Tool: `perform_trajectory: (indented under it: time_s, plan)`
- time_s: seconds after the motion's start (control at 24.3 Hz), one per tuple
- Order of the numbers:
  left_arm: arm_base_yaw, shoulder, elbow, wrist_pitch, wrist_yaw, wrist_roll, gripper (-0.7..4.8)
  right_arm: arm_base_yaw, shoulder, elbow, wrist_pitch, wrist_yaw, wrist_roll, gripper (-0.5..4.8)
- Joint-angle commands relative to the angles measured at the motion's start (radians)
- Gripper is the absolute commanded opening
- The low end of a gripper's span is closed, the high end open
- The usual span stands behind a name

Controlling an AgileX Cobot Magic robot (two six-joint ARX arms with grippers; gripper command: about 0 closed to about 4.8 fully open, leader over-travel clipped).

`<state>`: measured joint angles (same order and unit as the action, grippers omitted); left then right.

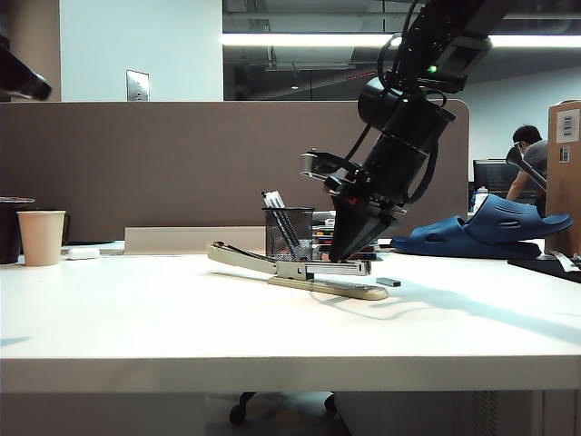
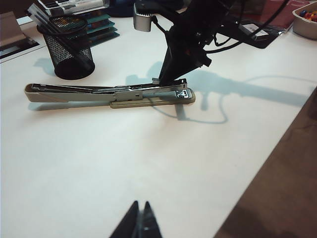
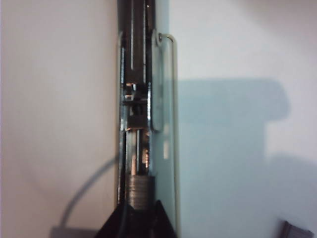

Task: Pick up a set of staples and put them into the open stapler.

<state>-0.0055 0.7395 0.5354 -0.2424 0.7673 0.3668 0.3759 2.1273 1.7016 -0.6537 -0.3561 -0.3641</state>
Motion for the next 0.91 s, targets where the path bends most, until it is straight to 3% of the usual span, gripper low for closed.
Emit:
perform_trajectory:
  time_s: [0.04, 0.91]
  plan:
    - [-0.028, 0.056, 0.005, 0.073, 0.002, 0.000, -0.05, 0.002, 0.013, 0.003, 0.004, -0.002, 0.002, 0.48]
    - [-0.061, 0.090, 0.005, 0.110, -0.031, 0.001, -0.05, 0.003, 0.012, 0.004, -0.053, -0.018, 0.001, 0.53]
